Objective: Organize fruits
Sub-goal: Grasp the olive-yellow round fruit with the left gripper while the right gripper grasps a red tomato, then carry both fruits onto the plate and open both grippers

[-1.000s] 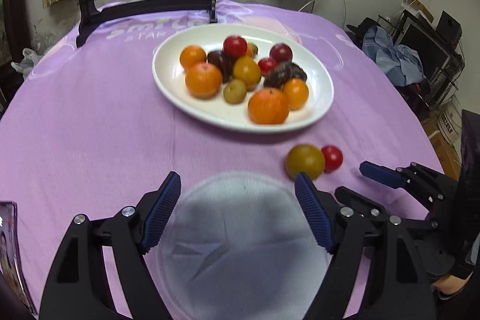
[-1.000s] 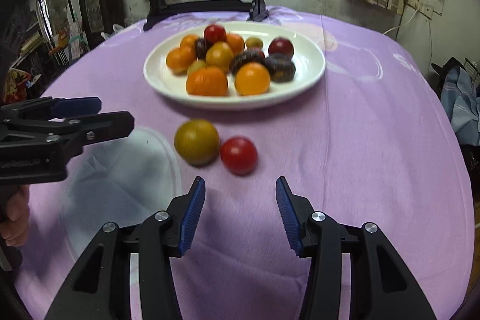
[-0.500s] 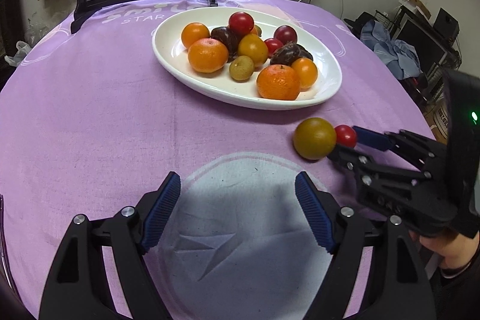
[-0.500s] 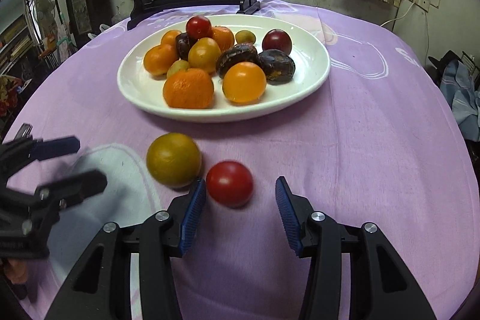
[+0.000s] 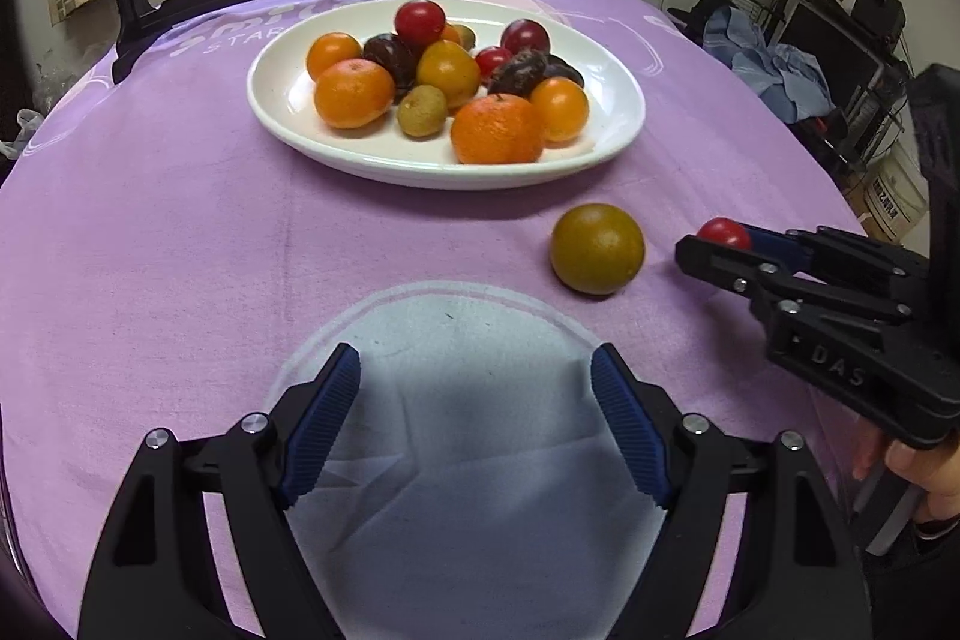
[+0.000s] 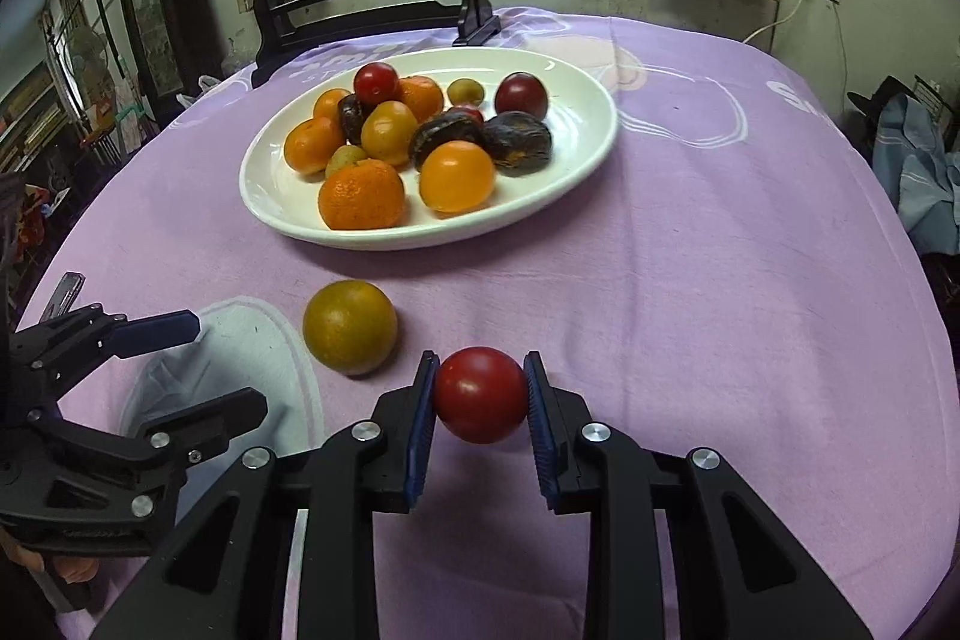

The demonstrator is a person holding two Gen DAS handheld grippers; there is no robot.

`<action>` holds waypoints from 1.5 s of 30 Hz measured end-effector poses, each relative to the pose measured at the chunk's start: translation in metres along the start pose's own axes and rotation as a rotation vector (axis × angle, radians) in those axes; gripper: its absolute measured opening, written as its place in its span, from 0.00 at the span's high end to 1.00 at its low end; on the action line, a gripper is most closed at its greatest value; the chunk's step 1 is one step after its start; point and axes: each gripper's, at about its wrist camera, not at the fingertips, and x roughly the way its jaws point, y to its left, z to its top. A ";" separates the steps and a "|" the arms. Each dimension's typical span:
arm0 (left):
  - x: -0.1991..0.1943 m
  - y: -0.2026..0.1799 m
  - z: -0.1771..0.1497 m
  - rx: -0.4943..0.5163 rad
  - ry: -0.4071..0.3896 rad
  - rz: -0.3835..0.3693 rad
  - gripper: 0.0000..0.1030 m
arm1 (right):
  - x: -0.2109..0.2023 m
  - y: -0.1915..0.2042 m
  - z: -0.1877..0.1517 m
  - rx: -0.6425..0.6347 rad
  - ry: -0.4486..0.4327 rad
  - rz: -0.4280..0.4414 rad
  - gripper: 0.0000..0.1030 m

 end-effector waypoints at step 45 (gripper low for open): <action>-0.043 0.025 0.099 0.026 -0.106 0.020 0.64 | -0.026 0.023 0.075 -0.065 -0.128 0.103 0.72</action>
